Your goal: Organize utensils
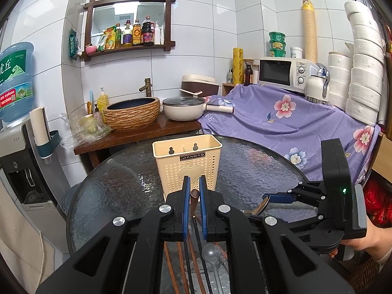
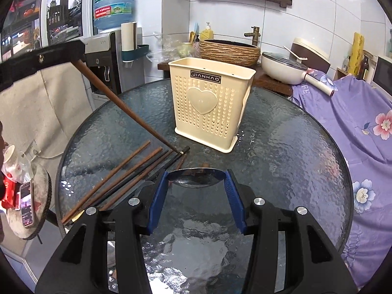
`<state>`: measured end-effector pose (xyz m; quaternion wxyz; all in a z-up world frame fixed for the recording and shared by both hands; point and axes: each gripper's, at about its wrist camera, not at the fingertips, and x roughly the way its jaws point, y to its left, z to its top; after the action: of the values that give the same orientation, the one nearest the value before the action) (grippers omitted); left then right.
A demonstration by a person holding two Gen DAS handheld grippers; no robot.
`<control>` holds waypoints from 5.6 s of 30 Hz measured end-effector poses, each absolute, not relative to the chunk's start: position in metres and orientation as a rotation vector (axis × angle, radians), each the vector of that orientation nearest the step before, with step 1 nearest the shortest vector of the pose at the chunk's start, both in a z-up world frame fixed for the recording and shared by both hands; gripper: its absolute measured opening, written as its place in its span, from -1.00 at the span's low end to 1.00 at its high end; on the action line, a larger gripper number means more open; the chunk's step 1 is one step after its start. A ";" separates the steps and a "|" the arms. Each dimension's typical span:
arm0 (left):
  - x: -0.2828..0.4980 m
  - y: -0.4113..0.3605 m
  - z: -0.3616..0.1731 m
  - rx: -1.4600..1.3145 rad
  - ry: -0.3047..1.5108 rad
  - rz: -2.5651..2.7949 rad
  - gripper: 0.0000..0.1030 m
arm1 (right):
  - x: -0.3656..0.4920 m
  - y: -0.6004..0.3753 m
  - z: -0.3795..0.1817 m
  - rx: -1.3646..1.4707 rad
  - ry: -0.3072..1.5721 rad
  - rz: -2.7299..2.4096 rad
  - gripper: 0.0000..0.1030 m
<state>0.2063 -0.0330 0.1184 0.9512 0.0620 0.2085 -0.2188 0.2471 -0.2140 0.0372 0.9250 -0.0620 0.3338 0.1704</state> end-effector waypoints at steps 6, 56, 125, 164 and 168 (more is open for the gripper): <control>0.206 -0.034 0.119 0.125 0.423 -0.448 -0.86 | 0.248 -0.217 0.045 -0.107 0.697 0.370 -0.07; 0.257 -0.034 0.185 0.032 0.435 -0.544 -0.87 | 0.292 -0.238 0.137 0.049 0.717 0.480 -0.07; 0.409 -0.031 0.154 -0.136 0.489 -0.350 -0.43 | 0.421 -0.219 0.121 -0.017 0.704 0.278 0.53; 0.150 0.029 0.020 0.132 0.412 -0.182 0.78 | 0.134 -0.184 -0.025 -0.142 0.731 0.384 0.45; 0.134 0.036 -0.001 0.120 0.478 -0.194 0.45 | 0.122 -0.183 -0.042 -0.095 0.804 0.405 0.24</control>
<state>0.1342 0.0365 -0.0006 0.9651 0.0594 0.2363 -0.0959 0.1219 -0.1831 -0.0419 0.8992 -0.0458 0.3886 0.1957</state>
